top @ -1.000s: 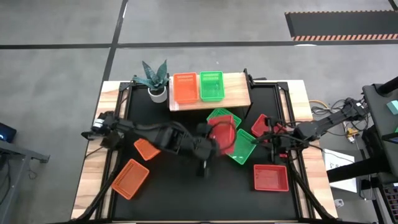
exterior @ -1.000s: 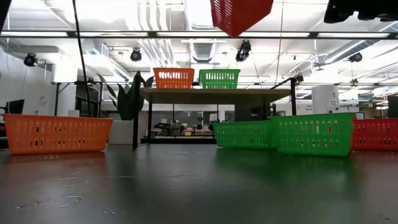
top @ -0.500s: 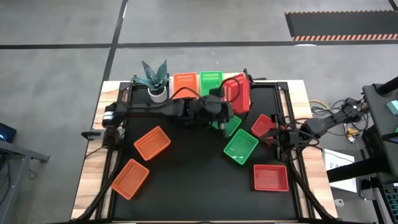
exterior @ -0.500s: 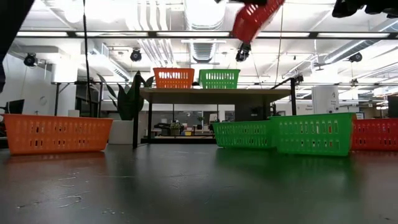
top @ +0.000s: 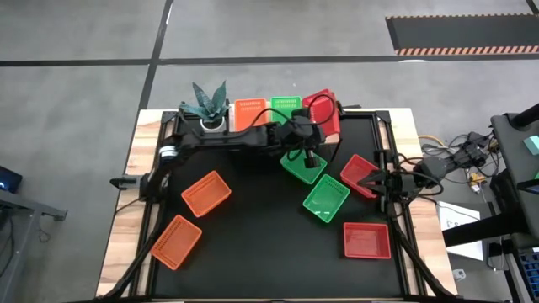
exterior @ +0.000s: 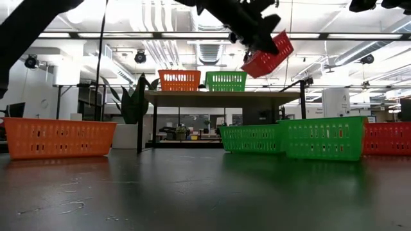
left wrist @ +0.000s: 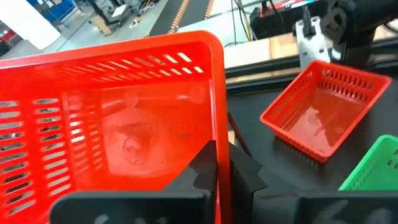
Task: Stack baskets on shelf by color
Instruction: Put the bottom left red bin on the shelf
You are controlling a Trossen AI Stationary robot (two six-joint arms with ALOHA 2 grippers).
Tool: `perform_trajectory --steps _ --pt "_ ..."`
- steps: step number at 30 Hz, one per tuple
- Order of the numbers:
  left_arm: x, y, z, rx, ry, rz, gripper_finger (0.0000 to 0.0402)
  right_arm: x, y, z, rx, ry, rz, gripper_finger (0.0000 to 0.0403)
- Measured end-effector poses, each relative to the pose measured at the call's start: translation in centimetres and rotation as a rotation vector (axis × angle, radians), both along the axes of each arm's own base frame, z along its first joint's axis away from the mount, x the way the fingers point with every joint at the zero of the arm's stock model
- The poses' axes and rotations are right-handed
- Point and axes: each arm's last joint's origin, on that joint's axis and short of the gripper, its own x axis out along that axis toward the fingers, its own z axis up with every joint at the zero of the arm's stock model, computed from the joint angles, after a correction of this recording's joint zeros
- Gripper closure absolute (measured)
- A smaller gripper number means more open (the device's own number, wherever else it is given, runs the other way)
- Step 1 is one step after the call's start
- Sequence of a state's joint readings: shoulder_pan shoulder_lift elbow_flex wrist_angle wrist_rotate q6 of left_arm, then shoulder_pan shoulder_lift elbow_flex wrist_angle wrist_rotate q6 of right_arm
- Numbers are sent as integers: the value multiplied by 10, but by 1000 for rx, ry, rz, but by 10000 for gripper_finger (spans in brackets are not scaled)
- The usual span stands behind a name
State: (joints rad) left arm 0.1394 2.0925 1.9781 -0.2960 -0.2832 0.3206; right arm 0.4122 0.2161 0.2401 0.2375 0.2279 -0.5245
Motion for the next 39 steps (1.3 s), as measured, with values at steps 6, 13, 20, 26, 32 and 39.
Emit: perform_trajectory --steps 6,13,20,26,32,39 --pt "3 4 -8 -1 10 6 401 0 0 0 -2 -3 -2 394" --pt "3 3 -9 -4 12 7 401 0 0 0 -1 -2 -6 394" --pt "7 5 -22 -23 15 15 401 0 0 0 1 -3 -6 394" --pt "10 7 -29 -22 11 19 401 0 0 0 3 -2 -7 394" --pt "10 7 -30 -21 -7 19 401 0 0 0 2 -1 -8 394" --pt "11 8 -29 -20 -19 20 401 0 0 0 3 -1 -7 394"
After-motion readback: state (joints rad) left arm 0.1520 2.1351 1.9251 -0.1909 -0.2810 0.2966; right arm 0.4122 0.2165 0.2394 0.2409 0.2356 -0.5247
